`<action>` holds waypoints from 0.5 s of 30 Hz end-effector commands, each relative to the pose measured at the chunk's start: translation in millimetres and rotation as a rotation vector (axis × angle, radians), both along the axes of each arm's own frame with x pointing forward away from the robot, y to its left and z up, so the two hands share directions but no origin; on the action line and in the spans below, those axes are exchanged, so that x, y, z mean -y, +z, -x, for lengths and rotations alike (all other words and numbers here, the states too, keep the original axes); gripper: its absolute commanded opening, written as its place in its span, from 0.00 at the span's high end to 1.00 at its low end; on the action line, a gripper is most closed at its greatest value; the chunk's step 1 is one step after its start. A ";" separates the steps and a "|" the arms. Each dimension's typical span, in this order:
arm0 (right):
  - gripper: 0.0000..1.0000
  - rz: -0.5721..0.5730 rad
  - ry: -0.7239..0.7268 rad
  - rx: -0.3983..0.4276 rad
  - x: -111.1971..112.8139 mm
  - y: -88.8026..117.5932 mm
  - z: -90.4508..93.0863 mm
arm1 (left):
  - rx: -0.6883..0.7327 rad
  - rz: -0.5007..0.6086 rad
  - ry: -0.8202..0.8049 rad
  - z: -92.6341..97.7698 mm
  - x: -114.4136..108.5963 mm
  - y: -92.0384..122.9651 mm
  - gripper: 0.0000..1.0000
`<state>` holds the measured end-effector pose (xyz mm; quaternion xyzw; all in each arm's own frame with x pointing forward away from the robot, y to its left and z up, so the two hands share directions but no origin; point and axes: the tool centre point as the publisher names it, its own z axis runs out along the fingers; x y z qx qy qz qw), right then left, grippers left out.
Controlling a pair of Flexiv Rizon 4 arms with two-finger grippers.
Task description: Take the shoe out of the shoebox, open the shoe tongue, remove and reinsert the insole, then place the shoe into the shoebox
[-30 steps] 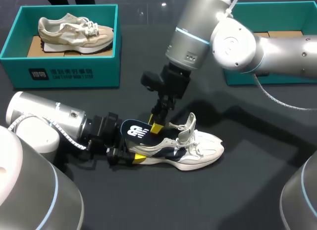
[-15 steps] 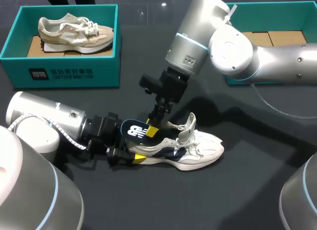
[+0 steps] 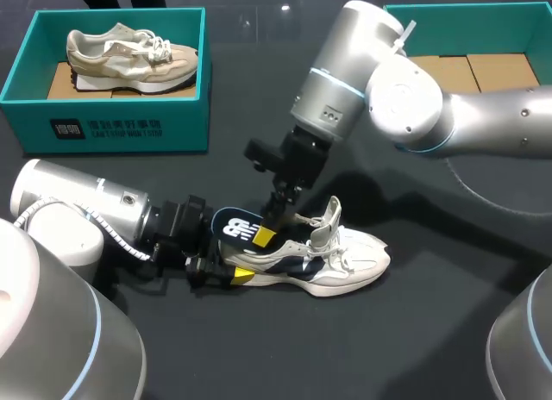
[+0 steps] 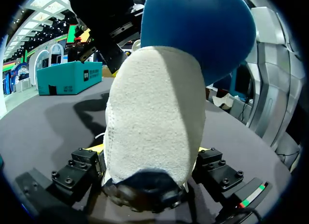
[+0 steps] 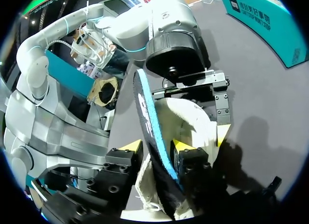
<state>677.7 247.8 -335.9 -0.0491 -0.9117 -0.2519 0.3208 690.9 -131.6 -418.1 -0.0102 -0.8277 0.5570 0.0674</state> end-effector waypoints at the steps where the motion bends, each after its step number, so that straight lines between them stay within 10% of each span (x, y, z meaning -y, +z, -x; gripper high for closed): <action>1: 0.68 -0.004 -0.004 0.004 5.6 -0.1 1.3 | -0.001 -0.003 0.000 -1.6 -0.2 -1.6 1.00; 7: 1.00 -0.009 0.014 0.010 4.6 0.0 -4.4 | -0.001 -0.003 0.000 -1.6 -0.2 -1.6 1.00; 15: 1.00 -0.037 0.038 0.050 -6.2 6.3 -8.2 | -0.001 -0.003 0.000 -1.6 -0.2 -1.6 1.00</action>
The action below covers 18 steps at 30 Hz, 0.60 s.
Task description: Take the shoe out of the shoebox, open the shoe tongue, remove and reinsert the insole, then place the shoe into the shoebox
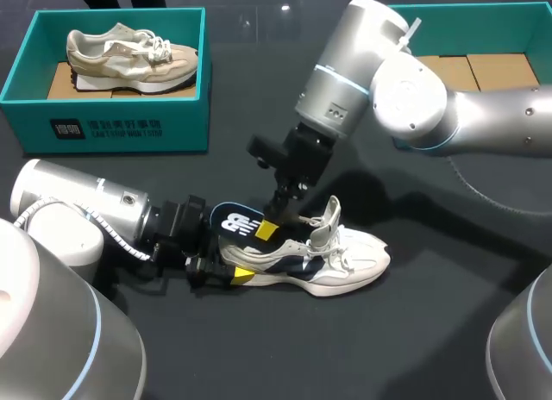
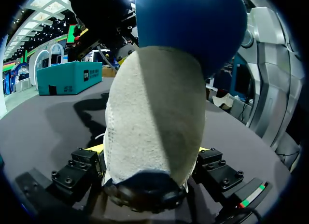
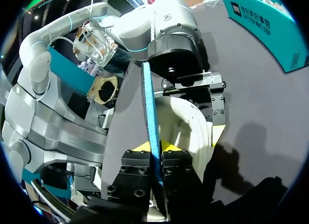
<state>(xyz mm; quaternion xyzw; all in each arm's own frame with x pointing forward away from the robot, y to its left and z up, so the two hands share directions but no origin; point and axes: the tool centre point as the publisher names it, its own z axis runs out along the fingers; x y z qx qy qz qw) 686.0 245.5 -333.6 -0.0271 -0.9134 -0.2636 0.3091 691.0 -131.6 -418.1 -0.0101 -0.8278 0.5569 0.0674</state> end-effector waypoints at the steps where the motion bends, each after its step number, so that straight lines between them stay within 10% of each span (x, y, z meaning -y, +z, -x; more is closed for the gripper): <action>1: 1.00 -0.012 0.019 0.027 -12.4 6.5 -0.2 | -0.001 -0.003 -0.001 -1.5 -0.2 -1.6 1.00; 18: 1.00 -0.031 0.067 0.083 -34.6 25.1 -0.3 | -0.001 -0.003 -0.001 -1.5 -0.2 -1.6 1.00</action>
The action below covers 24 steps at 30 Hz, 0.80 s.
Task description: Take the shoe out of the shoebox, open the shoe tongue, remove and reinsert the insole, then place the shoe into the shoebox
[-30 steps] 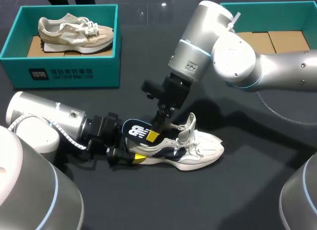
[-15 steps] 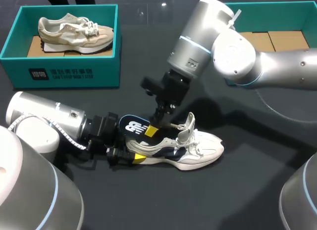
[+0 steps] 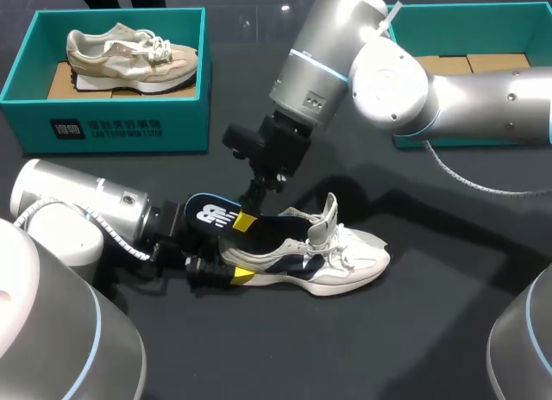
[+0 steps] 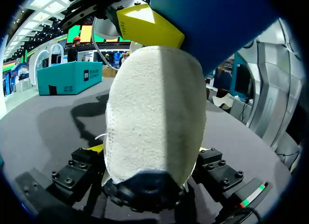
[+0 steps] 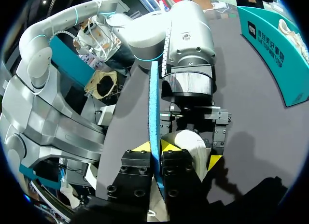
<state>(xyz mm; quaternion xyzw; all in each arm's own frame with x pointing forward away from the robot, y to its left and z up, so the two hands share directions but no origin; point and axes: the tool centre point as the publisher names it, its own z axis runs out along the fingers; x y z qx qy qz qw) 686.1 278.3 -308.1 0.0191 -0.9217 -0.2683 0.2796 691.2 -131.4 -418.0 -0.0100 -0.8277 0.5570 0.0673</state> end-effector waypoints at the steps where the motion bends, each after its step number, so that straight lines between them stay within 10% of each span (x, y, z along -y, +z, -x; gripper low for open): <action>1: 1.00 0.001 0.001 0.000 -1.7 -0.4 -0.2 | -0.001 -0.003 -0.001 -1.3 0.0 -1.7 1.00; 12: 1.00 -0.200 -0.091 -0.019 -4.2 82.9 5.6 | -0.001 -0.003 -0.001 -1.3 0.0 -1.7 1.00; 24: 1.00 -0.200 -0.091 -0.019 -4.2 82.9 5.6 | -0.001 -0.003 -0.001 -1.3 0.0 -1.7 1.00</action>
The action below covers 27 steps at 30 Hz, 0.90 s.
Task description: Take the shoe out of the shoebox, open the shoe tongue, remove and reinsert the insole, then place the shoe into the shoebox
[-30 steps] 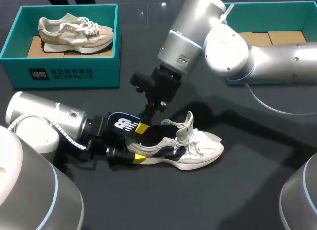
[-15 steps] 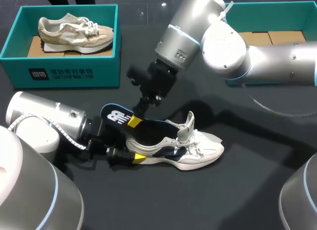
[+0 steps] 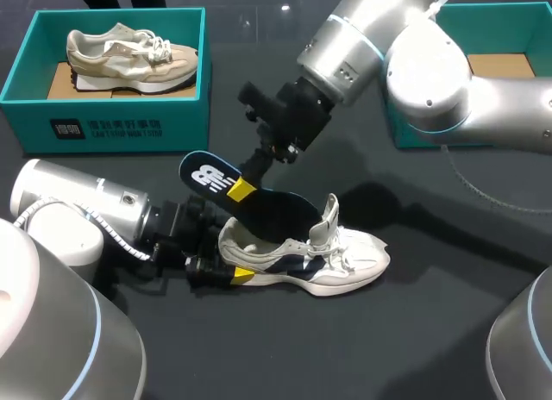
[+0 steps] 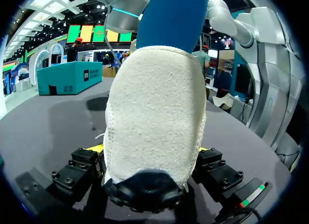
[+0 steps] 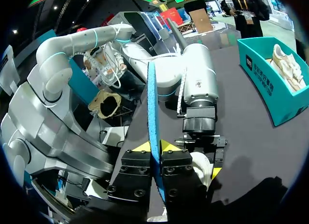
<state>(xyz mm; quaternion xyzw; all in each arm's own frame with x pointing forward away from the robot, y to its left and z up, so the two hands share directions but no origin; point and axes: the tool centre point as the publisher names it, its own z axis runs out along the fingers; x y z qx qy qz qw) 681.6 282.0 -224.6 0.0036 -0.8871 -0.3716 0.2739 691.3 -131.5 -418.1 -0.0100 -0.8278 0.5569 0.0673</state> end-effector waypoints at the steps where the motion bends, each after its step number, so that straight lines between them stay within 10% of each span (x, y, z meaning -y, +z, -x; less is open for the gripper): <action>1: 1.00 -0.003 -0.023 -0.010 -4.4 2.0 0.0 | -0.001 -0.003 -0.001 -1.3 -0.1 -1.6 1.00; 11: 1.00 -0.199 -0.126 -0.059 10.9 113.1 11.0 | -0.001 -0.003 -0.001 -1.3 -0.1 -1.6 1.00; 27: 1.00 -0.217 -0.237 -0.042 30.0 131.4 25.1 | -0.001 -0.003 -0.001 -1.3 -0.1 -1.6 1.00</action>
